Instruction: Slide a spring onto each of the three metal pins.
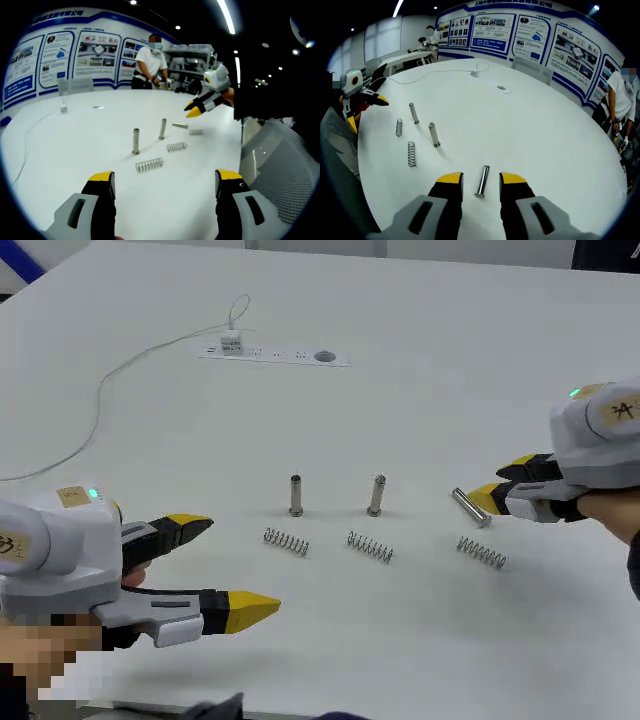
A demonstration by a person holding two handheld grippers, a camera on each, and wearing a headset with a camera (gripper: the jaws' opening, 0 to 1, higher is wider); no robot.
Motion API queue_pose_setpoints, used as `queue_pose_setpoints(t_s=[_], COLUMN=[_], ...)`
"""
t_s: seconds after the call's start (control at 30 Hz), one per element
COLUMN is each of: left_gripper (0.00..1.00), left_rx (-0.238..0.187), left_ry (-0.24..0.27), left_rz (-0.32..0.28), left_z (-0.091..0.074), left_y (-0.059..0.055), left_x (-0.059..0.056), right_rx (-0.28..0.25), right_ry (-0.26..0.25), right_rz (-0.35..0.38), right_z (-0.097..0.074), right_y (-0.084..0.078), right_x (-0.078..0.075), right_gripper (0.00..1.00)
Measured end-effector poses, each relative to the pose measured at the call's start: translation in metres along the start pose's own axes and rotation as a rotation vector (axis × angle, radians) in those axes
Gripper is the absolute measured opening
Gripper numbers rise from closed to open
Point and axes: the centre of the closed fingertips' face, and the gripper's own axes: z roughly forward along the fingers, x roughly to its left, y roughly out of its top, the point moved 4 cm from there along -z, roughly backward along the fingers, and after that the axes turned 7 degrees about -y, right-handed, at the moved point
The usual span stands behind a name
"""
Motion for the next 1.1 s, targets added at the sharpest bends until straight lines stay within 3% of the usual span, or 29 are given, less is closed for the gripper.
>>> queue_pose_setpoints(t_s=[0.6, 1.1], left_gripper=[0.83, 0.83], left_rx=[0.012, 0.021], left_ry=[-0.002, 0.002], left_rz=[-0.006, -0.013], left_z=[0.001, 0.001], left_y=[-0.002, -0.005], left_x=[0.0, 0.001], right_rx=[0.14, 0.207], right_ry=[0.015, 0.046], right_rz=[0.001, 0.029], right_z=[0.042, 0.056], right_y=[-0.006, -0.009], right_x=[-0.003, -0.006], right_gripper=[0.2, 0.15])
